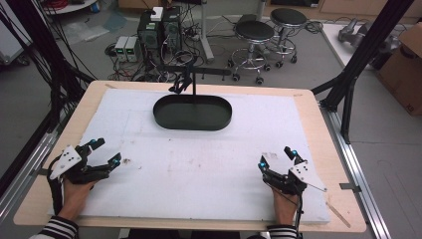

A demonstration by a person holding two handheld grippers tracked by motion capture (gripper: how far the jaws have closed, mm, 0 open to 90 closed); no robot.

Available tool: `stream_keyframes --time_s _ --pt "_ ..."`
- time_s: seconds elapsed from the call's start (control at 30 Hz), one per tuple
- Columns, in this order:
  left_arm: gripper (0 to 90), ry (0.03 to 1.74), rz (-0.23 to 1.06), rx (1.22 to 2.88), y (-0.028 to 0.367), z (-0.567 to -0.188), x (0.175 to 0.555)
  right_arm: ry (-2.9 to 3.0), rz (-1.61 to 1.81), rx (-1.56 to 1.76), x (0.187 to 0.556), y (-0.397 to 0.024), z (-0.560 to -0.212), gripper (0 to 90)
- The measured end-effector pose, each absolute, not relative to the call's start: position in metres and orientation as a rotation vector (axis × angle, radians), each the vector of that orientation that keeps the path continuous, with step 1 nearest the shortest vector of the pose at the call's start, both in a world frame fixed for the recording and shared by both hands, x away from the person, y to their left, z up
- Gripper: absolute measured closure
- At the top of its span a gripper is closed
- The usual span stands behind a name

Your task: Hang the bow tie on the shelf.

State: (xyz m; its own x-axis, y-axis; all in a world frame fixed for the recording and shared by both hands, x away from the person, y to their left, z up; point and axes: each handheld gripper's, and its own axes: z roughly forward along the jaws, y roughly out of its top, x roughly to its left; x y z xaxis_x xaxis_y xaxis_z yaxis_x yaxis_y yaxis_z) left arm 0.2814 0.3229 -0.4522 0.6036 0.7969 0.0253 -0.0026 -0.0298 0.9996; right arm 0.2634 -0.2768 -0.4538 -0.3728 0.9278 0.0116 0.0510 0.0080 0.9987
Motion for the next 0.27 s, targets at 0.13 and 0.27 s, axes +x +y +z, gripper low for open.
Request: stream_keyframes --time_s 0.13,0.27 --pt "15.4 0.719 0.737 1.438 0.3253 -0.4541 0.2797 1.526 1.463 1.042 0.2634 -0.2769 -0.4538 9.4" --pt "15.4 0.733 0.723 1.418 0.3277 -0.4546 0.2802 1.526 1.462 1.040 0.2633 -0.2768 -0.4538 9.4"
